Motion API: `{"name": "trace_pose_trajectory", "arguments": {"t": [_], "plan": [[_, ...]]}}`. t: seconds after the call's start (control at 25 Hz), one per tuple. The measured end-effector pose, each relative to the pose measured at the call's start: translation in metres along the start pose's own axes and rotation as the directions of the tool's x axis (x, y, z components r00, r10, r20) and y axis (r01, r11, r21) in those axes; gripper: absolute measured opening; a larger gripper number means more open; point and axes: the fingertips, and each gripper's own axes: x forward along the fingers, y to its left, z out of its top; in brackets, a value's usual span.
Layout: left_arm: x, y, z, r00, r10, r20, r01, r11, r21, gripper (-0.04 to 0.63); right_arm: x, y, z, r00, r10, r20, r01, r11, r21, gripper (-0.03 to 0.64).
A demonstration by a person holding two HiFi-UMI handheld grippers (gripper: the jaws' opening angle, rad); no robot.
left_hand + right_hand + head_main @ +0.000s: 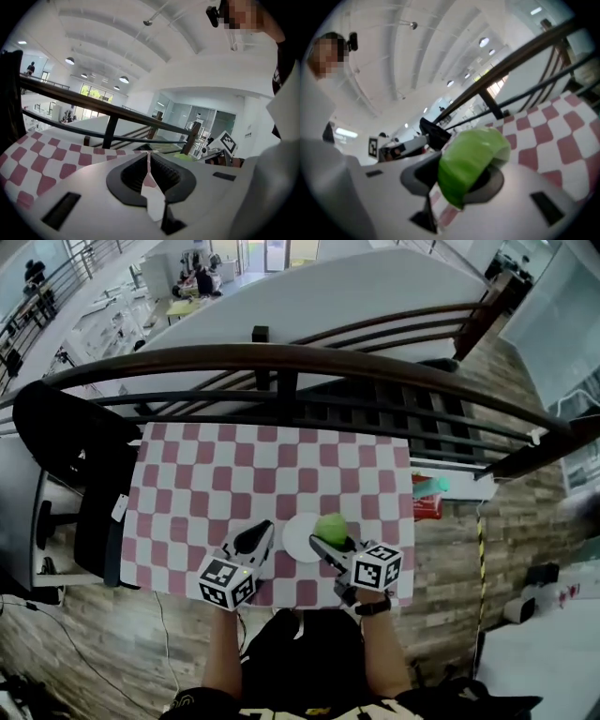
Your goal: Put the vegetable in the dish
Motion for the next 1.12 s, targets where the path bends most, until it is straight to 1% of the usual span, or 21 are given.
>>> {"name": "trace_pose_trajectory", "arguments": {"t": [0.08, 0.12, 0.2, 0.28, 0.32, 0.36, 0.4, 0.44, 0.52, 0.6, 0.64, 0.72, 0.8, 0.92, 0.96, 1.0, 1.04, 1.12], "plan": [[0.008, 0.005, -0.017, 0.998, -0.041, -0.047, 0.04, 0.999, -0.037, 0.025, 0.007, -0.007, -0.014, 0.997, 0.073, -0.026, -0.07, 0.992, 0.108, 0.146], [0.007, 0.004, -0.028, 0.994, -0.068, -0.085, 0.063, 0.996, -0.057, 0.032, 0.008, -0.008, -0.025, 0.994, 0.104, -0.039, -0.097, 0.983, 0.158, 0.146], [0.004, -0.006, -0.05, 0.975, -0.147, -0.166, 0.133, 0.987, -0.09, 0.061, 0.009, -0.008, -0.042, 0.986, 0.159, -0.055, -0.142, 0.962, 0.234, 0.146], [0.008, -0.016, -0.066, 0.94, -0.246, -0.238, 0.232, 0.969, -0.086, 0.13, 0.013, -0.011, -0.045, 0.974, 0.221, -0.049, -0.198, 0.939, 0.282, 0.146], [0.01, -0.022, -0.072, 0.918, -0.29, -0.271, 0.283, 0.957, -0.067, 0.165, 0.014, -0.013, -0.045, 0.966, 0.256, -0.038, -0.233, 0.924, 0.302, 0.146], [0.012, -0.029, -0.078, 0.896, -0.326, -0.3, 0.33, 0.943, -0.04, 0.218, 0.014, -0.013, -0.044, 0.955, 0.295, -0.024, -0.272, 0.907, 0.322, 0.146], [0.013, -0.036, -0.082, 0.876, -0.354, -0.326, 0.373, 0.928, -0.007, 0.275, 0.013, -0.011, -0.044, 0.941, 0.338, -0.008, -0.315, 0.886, 0.341, 0.146], [0.013, -0.043, -0.086, 0.858, -0.377, -0.35, 0.412, 0.911, 0.028, 0.309, 0.012, -0.007, -0.044, 0.924, 0.382, 0.009, -0.36, 0.862, 0.358, 0.146], [0.014, -0.057, -0.092, 0.814, -0.414, -0.407, 0.488, 0.868, 0.091, 0.351, 0.009, 0.003, -0.044, 0.879, 0.475, 0.039, -0.453, 0.809, 0.375, 0.146], [0.015, -0.069, -0.095, 0.774, -0.432, -0.464, 0.548, 0.823, 0.148, 0.398, 0.006, 0.014, -0.043, 0.825, 0.562, 0.061, -0.541, 0.754, 0.373, 0.146], [0.016, -0.073, -0.097, 0.76, -0.429, -0.487, 0.568, 0.803, 0.178, 0.42, 0.005, 0.02, -0.042, 0.797, 0.6, 0.069, -0.579, 0.727, 0.37, 0.146], [0.018, -0.079, -0.101, 0.741, -0.419, -0.525, 0.596, 0.771, 0.226, 0.461, 0.004, 0.03, -0.042, 0.747, 0.66, 0.081, -0.639, 0.677, 0.366, 0.146], [0.021, -0.085, -0.103, 0.724, -0.416, -0.551, 0.623, 0.737, 0.262, 0.482, 0.004, 0.038, -0.041, 0.707, 0.702, 0.089, -0.679, 0.637, 0.366, 0.146], [0.024, -0.09, -0.108, 0.688, -0.402, -0.604, 0.666, 0.681, 0.305, 0.483, 0.003, 0.045, -0.041, 0.663, 0.742, 0.095, -0.715, 0.591, 0.374, 0.146], [0.025, -0.09, -0.11, 0.68, -0.395, -0.618, 0.673, 0.67, 0.312, 0.482, 0.002, 0.045, -0.041, 0.653, 0.751, 0.097, -0.722, 0.579, 0.378, 0.146], [0.026, -0.09, -0.11, 0.676, -0.391, -0.624, 0.676, 0.666, 0.315, 0.482, 0.001, 0.044, -0.042, 0.643, 0.76, 0.095, -0.729, 0.569, 0.381, 0.146], [0.028, -0.089, -0.109, 0.68, -0.389, -0.621, 0.673, 0.668, 0.319, 0.482, 0.0, 0.044, -0.043, 0.634, 0.768, 0.087, -0.734, 0.563, 0.381, 0.146], [0.034, -0.088, -0.106, 0.696, -0.379, -0.609, 0.66, 0.671, 0.337, 0.482, 0.0, 0.044, -0.047, 0.623, 0.781, 0.054, -0.736, 0.561, 0.378, 0.146]]}}
